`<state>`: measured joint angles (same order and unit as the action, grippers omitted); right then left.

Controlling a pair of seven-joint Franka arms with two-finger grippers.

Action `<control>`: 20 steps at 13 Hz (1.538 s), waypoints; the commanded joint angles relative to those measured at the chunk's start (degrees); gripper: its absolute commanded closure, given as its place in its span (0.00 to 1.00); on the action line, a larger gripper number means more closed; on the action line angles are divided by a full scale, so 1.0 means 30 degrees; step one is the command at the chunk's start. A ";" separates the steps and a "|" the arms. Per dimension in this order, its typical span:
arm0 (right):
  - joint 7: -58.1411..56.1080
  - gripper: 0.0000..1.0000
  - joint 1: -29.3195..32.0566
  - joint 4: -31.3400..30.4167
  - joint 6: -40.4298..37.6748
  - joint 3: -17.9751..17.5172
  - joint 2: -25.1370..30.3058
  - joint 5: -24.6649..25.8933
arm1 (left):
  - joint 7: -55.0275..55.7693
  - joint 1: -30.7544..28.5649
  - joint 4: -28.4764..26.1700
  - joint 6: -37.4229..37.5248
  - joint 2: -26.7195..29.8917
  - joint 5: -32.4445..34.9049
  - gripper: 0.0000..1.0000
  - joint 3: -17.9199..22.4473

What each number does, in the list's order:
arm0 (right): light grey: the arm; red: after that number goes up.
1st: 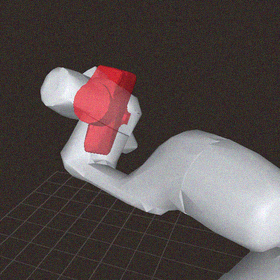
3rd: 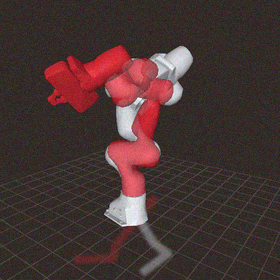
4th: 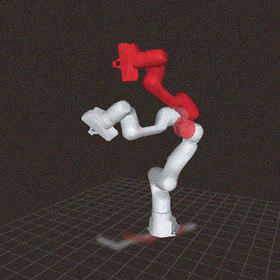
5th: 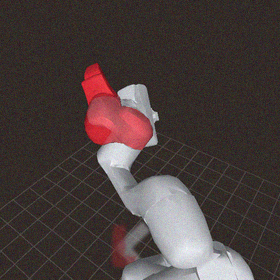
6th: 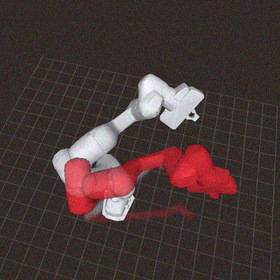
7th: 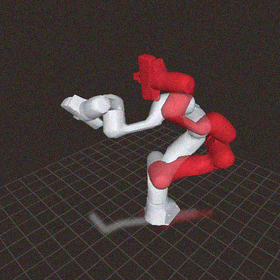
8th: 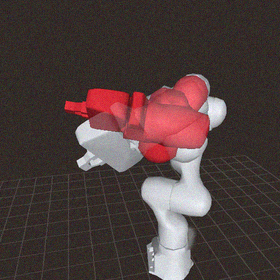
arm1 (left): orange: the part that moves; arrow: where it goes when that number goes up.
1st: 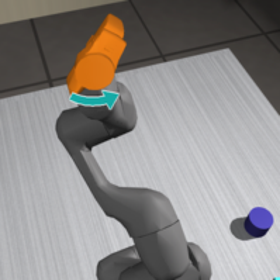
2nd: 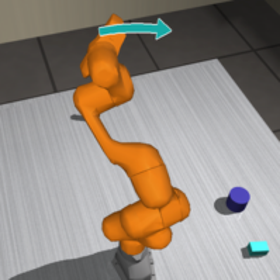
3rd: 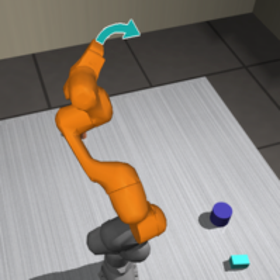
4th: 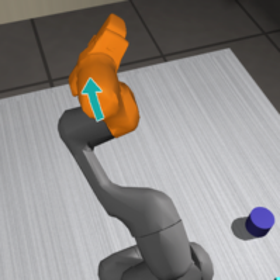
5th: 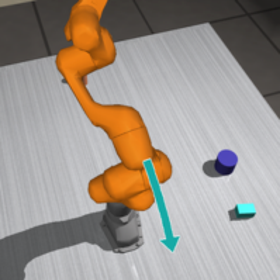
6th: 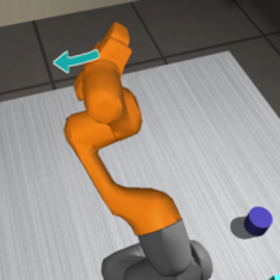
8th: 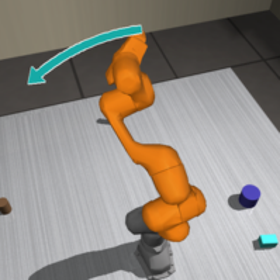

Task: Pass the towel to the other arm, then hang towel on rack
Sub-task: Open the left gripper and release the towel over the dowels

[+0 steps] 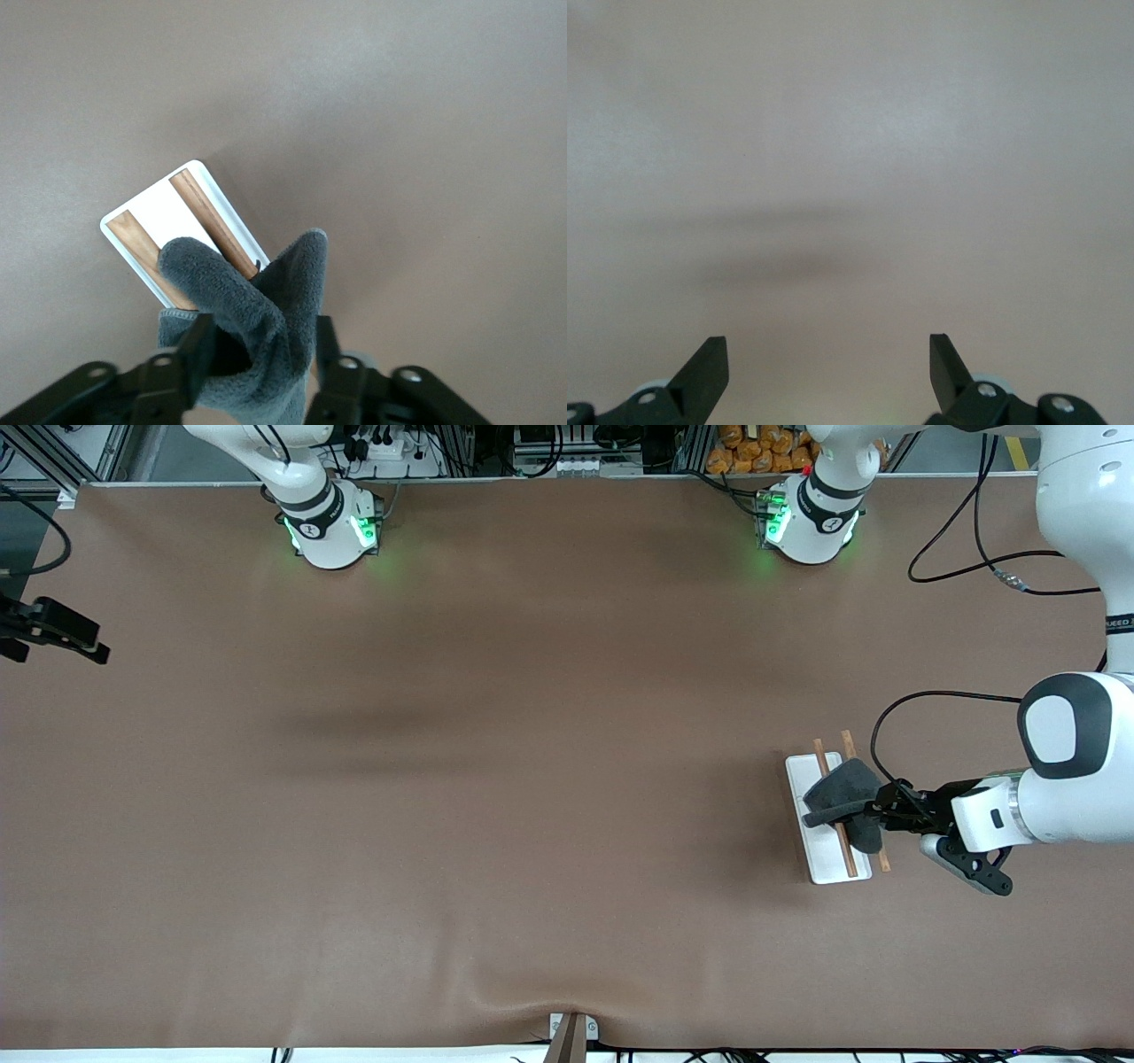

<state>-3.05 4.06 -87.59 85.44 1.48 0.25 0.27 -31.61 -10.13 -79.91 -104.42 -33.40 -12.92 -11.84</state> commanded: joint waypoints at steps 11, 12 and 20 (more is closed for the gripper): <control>0.0665 0.00 -0.0122 0.0102 0.0170 0.0153 0.0240 0.0290 | 0.0982 -0.0108 -0.0083 0.1936 0.5970 0.4159 0.00 -0.0124; 0.0752 0.00 -0.0122 0.0164 0.0056 0.0153 0.0239 0.0234 | 0.1159 -0.0108 -0.0083 0.2024 0.6556 0.4189 0.00 -0.0125; 0.1836 0.00 -0.0327 0.0135 -0.0472 0.0035 0.0269 0.0174 | 0.1539 -0.0518 0.0093 0.3782 0.8055 0.4041 0.00 -0.0096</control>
<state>0.86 3.71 -87.43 84.76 1.62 0.47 0.33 -28.00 -10.63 -78.92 -93.89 -10.33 -1.75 -11.87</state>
